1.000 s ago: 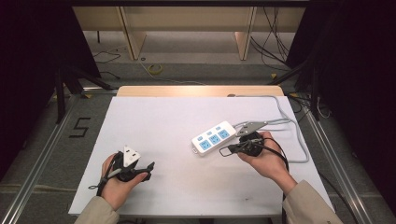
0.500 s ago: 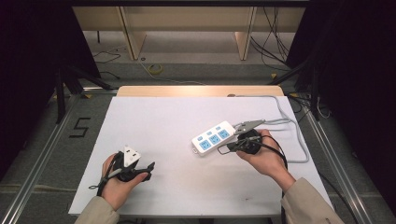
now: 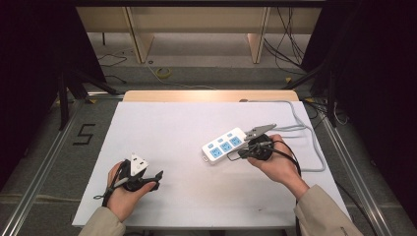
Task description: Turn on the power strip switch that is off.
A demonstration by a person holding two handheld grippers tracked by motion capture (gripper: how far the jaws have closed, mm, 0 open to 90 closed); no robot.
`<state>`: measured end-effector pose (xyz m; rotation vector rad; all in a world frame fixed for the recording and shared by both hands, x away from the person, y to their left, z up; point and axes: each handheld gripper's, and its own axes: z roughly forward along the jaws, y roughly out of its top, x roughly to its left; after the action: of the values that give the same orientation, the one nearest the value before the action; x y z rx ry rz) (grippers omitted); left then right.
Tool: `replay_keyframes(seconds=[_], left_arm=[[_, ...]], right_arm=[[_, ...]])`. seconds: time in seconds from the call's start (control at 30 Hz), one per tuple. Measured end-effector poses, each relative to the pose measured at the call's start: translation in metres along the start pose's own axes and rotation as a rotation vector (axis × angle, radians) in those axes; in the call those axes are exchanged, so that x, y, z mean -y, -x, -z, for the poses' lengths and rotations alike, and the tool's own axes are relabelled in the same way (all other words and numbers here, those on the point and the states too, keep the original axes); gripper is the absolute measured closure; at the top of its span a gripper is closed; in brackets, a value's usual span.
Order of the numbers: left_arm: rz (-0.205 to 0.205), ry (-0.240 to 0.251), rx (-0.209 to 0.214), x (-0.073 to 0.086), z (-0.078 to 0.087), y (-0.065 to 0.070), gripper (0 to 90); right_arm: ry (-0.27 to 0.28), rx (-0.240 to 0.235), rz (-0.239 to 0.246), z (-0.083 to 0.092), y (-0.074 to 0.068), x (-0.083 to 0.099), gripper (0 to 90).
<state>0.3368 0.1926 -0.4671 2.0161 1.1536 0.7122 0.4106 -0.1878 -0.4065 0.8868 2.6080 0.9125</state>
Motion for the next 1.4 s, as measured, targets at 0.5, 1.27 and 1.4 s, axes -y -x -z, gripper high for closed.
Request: replay_keyframes(seconds=[0.5, 1.27, 1.4], left_arm=[[0.001, 0.003, 0.0, 0.0, 0.0, 0.001, 23.2], [-0.003, 0.0, 0.001, 0.0, 0.0, 0.001, 23.2], [-0.003, 0.002, 0.0, 0.0, 0.0, 0.001, 23.2]], right_arm=[[-0.015, 0.001, -0.003, -0.004, 0.001, -0.005, 90.0], [-0.047, -0.004, 0.017, -0.012, 0.002, -0.018, 90.0], [-0.052, -0.004, 0.02, -0.013, 0.002, -0.02, 90.0]])
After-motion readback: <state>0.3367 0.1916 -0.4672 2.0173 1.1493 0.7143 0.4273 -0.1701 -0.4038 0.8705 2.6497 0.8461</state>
